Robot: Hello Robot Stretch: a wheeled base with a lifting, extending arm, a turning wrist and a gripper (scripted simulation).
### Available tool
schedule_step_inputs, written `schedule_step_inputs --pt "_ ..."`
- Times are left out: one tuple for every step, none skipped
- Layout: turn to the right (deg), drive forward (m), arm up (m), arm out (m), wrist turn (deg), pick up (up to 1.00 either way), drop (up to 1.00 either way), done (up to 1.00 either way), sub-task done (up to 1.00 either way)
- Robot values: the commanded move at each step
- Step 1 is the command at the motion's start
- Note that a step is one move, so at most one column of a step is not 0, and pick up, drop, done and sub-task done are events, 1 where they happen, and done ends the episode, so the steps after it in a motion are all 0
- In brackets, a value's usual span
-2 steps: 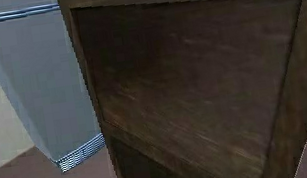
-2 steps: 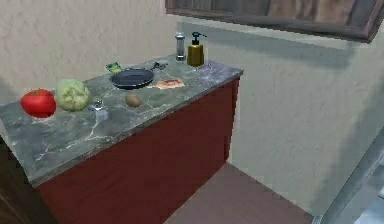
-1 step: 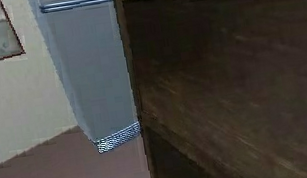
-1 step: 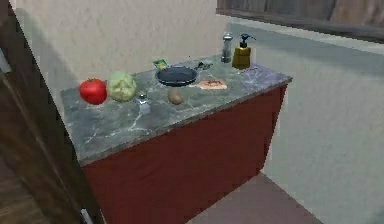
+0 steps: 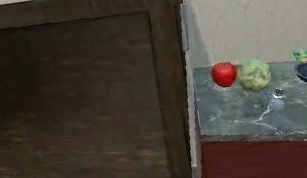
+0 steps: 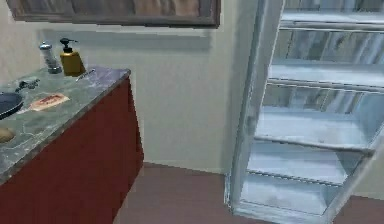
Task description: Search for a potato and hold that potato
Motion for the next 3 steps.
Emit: schedule_step_inputs --pt "45.0 0.0 0.0 0.0 0.0 0.0 0.0 0.0 0.0" --pt "6.0 0.0 0.0 0.0 0.0 0.0 0.0 0.0 0.0" --pt "3.0 0.0 0.0 0.0 0.0 0.0 0.0 0.0 0.0"
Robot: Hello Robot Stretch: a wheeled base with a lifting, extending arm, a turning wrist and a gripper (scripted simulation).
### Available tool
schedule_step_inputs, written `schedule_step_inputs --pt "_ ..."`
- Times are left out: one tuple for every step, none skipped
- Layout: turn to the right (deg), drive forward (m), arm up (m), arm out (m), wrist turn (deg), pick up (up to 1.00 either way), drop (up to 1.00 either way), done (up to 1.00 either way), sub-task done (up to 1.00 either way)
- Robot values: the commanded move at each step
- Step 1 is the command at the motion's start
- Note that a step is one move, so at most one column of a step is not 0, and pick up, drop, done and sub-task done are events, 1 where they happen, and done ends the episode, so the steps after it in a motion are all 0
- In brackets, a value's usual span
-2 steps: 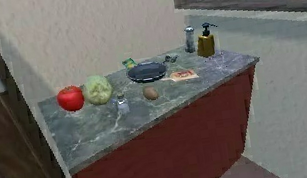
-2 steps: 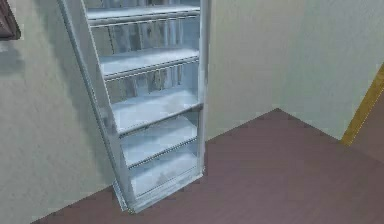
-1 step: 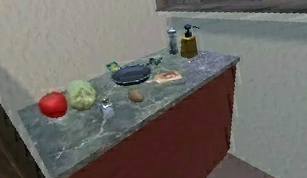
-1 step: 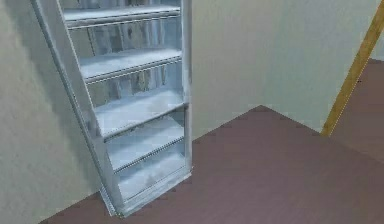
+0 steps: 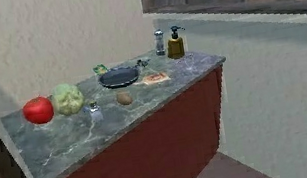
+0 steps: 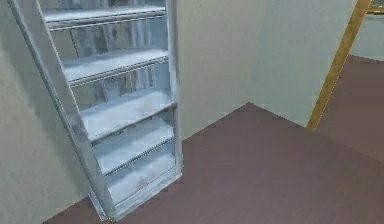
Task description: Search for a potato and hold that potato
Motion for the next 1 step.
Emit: schedule_step_inputs --pt "0.0 0.5 0.0 0.0 0.0 0.0 0.0 0.0 0.0"
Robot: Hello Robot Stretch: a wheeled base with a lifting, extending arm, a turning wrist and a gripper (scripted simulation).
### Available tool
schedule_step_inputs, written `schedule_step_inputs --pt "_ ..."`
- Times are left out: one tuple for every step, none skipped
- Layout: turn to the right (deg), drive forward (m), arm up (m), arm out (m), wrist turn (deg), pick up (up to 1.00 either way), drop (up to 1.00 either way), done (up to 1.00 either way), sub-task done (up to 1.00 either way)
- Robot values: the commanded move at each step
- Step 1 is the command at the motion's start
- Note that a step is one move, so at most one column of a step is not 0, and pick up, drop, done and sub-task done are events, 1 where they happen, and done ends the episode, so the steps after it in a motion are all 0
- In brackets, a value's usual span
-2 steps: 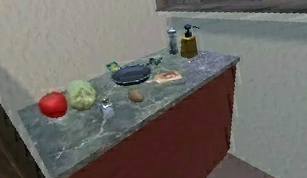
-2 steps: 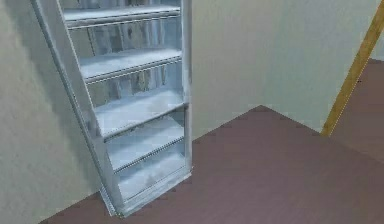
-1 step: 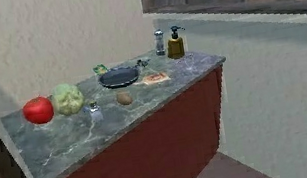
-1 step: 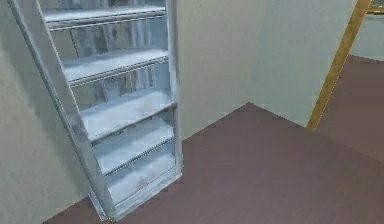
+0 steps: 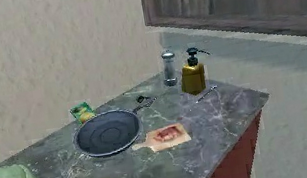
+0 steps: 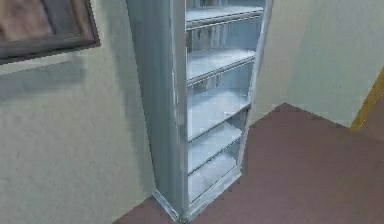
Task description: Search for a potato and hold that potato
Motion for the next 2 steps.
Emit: schedule_step_inputs --pt "-45.0 0.0 0.0 0.0 0.0 0.0 0.0 0.0 0.0" --pt "-45.0 0.0 0.0 0.0 0.0 0.0 0.0 0.0 0.0"
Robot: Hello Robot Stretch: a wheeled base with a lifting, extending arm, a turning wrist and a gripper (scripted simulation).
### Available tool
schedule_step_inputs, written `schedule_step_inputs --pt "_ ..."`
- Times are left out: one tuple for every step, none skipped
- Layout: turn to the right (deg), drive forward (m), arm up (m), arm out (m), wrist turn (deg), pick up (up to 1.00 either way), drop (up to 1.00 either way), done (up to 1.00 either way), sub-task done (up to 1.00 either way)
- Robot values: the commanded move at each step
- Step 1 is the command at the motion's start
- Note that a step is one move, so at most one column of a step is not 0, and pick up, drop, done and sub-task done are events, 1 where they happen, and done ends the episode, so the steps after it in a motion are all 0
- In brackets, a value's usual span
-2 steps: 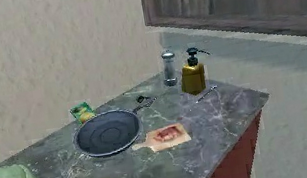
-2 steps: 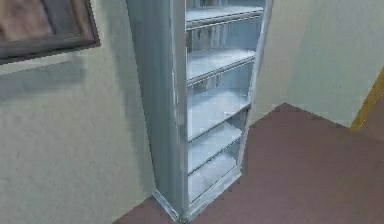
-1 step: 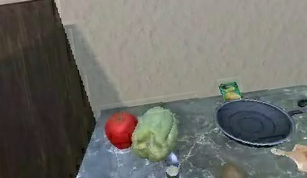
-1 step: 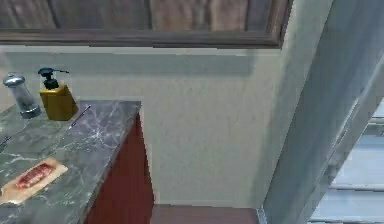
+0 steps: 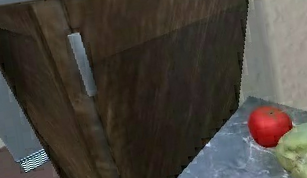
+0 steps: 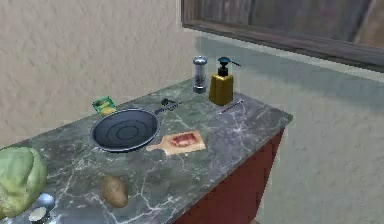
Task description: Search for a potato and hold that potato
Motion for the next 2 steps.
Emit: schedule_step_inputs --pt "-18.0 0.0 0.0 0.0 0.0 0.0 0.0 0.0 0.0" --pt "0.0 0.0 0.5 0.0 0.0 0.0 0.0 0.0 0.0"
